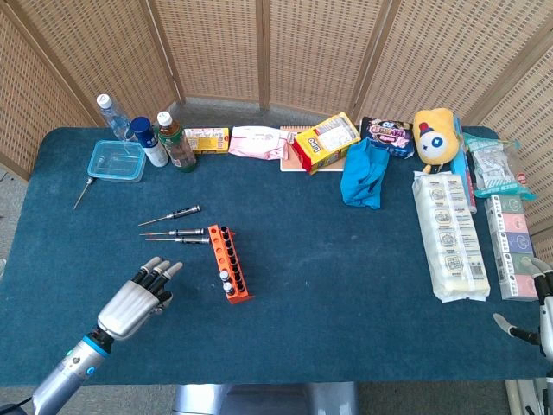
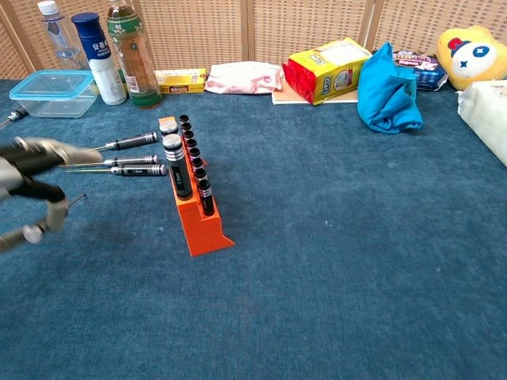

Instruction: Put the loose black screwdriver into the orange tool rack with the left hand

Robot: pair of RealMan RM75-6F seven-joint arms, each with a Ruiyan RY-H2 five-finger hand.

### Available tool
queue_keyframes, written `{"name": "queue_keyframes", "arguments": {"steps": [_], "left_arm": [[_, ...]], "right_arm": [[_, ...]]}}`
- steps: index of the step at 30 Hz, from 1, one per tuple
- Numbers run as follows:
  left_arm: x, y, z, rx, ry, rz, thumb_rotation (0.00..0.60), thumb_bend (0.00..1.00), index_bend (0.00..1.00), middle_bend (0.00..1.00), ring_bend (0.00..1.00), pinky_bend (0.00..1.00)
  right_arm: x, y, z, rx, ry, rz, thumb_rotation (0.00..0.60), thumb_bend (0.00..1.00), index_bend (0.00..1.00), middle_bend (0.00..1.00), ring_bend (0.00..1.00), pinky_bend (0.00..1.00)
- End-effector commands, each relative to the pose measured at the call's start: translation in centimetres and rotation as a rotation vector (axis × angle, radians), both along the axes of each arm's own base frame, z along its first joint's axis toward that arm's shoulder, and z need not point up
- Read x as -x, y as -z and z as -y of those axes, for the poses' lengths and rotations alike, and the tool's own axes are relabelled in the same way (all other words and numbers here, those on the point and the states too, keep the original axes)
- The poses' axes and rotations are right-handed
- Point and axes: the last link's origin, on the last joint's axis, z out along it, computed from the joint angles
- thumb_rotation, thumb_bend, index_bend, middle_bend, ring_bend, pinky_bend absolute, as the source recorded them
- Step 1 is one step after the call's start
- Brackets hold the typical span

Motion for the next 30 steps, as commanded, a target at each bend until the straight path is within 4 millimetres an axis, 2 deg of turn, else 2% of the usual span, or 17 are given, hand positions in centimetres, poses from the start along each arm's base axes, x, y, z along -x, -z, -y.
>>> {"name": "queue_keyframes", "arguments": {"steps": [1, 7, 14, 21, 30], "left_arm": [[-0.4, -1.3, 0.0, -0.025, -0.004, 0.048, 0.600, 0.46, 0.56, 0.00, 0.00, 0.05], [-0.8, -3.6, -0.4, -0.048, -0.045, 0.148, 0.600, 0.46, 0.56, 0.00, 0.00, 0.05], [-2.2, -6.8, -1.9, -0.034, -0.093, 0.300, 0.600, 0.46, 0.56, 0.00, 0.00, 0.05], [-3.7, -9.0, -3.1, -0.044, -0.086, 0.361, 0.600, 0.46, 0.56, 0.00, 0.00, 0.05], [-7.6, -10.5, -4.7, 0.023, -0.083, 0.400, 0.600, 0.46, 0.56, 0.00, 0.00, 0.05]], "right_arm": [[0.0, 0.1, 0.0, -0.002, 0.000, 0.000, 0.546, 0.04, 0.15, 0.13, 0.10, 0.07], [-0.3, 0.3, 0.0, -0.007, -0.002, 0.002, 0.547, 0.04, 0.15, 0.12, 0.10, 0.07], [-0.5, 0.2, 0.0, -0.011, -0.003, -0.001, 0.551, 0.04, 0.15, 0.13, 0.10, 0.07], [-0.6, 0.3, 0.0, -0.014, -0.002, 0.003, 0.549, 0.04, 0.15, 0.13, 0.10, 0.07], [-0.8, 0.5, 0.0, -0.020, -0.005, 0.007, 0.554, 0.04, 0.15, 0.13, 0.10, 0.07]]}}
